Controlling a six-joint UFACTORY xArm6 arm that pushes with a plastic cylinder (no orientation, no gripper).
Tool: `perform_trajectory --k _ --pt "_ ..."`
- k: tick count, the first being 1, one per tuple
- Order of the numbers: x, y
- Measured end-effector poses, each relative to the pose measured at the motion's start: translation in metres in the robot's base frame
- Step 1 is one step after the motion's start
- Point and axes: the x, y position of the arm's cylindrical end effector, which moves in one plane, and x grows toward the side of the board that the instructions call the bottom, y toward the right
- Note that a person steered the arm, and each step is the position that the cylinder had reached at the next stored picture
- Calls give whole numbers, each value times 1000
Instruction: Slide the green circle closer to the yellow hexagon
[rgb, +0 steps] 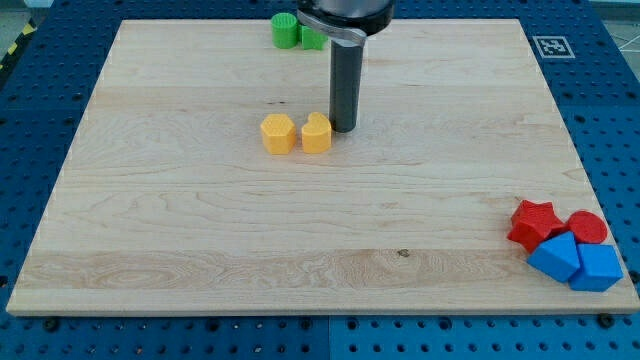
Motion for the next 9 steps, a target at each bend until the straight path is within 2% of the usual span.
perform_trajectory --k 3,4,5,7,9 --pt "-4 -40" --pt "-32 -37" --pt "-76 -65" --pt "-192 -142" --pt "-210 -125"
